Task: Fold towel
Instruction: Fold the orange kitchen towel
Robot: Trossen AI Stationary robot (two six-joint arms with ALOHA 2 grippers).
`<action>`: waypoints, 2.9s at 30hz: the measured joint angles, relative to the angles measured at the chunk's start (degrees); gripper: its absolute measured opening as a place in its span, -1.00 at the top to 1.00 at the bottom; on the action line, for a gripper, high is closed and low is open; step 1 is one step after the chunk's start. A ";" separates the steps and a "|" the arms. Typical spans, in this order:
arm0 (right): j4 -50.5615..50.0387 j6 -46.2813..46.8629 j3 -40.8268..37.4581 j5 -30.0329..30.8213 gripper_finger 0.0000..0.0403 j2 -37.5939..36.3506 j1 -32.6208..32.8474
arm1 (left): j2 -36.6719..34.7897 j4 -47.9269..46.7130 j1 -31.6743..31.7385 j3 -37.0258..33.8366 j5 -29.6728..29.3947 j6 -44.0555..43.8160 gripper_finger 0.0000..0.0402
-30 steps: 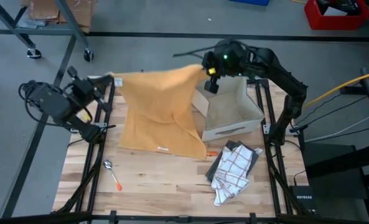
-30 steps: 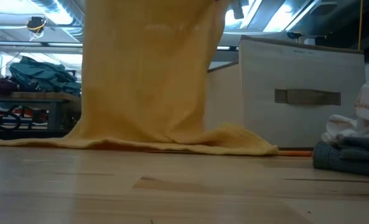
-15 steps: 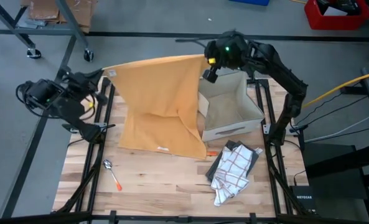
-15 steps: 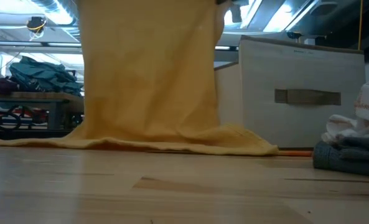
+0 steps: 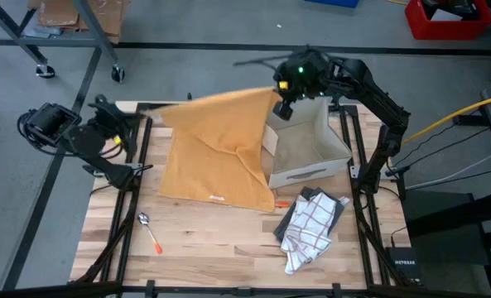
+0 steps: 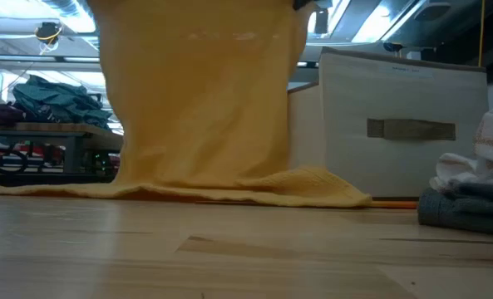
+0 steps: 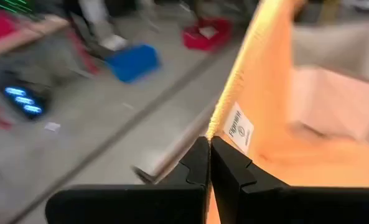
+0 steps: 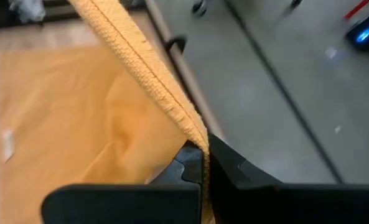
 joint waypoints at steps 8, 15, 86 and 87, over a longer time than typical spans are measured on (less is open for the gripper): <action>-8.83 12.54 0.00 -0.16 0.95 -0.04 9.16 | 2.31 -0.07 0.00 0.02 25.30 -1.77 1.00; -8.94 20.91 -0.89 -1.79 0.95 -0.12 18.10 | 2.91 -1.35 -0.09 0.02 44.47 -8.09 1.00; 18.90 49.56 -48.09 0.80 0.95 0.26 31.64 | 26.19 -5.33 -12.89 -24.26 26.04 -40.94 1.00; 18.91 49.32 -48.09 1.03 0.95 0.26 30.72 | 26.19 -5.28 -11.70 -25.29 25.74 -40.95 1.00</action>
